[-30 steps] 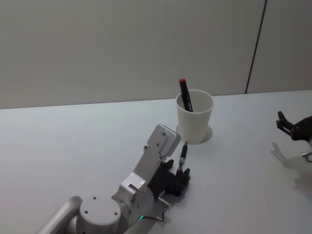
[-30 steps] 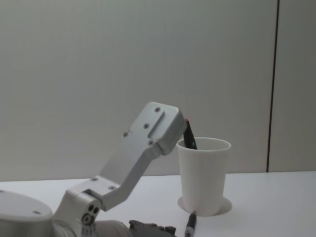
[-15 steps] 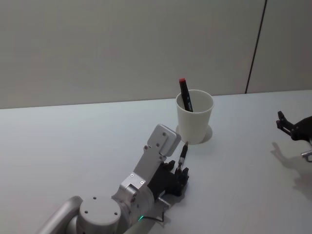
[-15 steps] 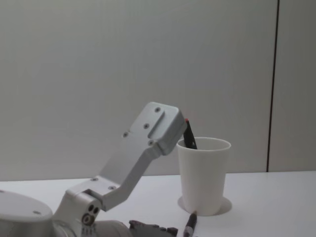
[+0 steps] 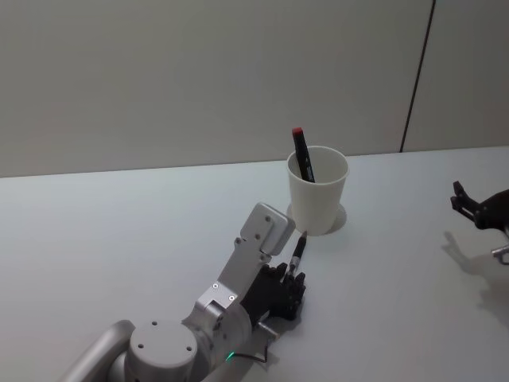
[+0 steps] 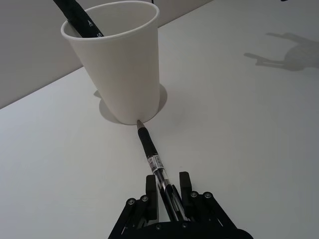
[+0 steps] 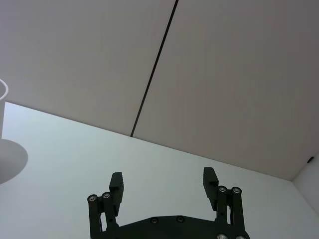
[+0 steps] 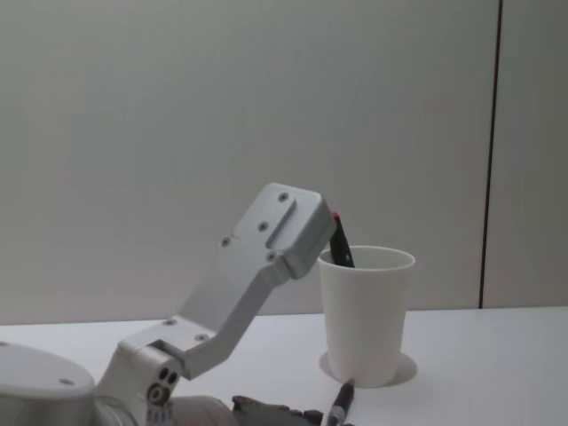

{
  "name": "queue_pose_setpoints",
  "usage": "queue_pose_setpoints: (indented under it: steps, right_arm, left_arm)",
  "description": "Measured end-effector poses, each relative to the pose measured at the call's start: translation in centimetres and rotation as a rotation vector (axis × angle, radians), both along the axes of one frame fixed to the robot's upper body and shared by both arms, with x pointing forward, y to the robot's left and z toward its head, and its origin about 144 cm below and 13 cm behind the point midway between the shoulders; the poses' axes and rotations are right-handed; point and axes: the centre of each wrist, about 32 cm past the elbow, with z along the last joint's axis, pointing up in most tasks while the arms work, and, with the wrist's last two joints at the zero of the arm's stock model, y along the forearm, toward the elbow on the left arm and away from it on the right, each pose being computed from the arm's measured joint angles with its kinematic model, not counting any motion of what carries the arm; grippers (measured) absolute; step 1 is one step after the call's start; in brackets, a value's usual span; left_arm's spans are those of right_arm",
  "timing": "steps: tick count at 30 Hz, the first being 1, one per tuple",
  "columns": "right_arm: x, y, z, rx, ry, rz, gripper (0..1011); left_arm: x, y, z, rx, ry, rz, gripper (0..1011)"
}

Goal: Place the pen into the pen holder.

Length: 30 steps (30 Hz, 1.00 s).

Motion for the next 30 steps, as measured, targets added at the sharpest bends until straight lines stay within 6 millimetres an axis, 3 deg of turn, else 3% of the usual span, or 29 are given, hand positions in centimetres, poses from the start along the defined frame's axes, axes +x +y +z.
queue_pose_setpoints:
  steps: [17,30]
  right_arm:
    - [0.0,0.0,0.0,0.0,0.0,0.0,1002]
    - [0.0,0.0,0.0,0.0,0.0,0.0,1001]
  left_arm:
    - [0.0,0.01,0.0,0.0,0.0,0.0,179]
    - [0.0,0.01,0.0,0.001,0.0,0.001,166]
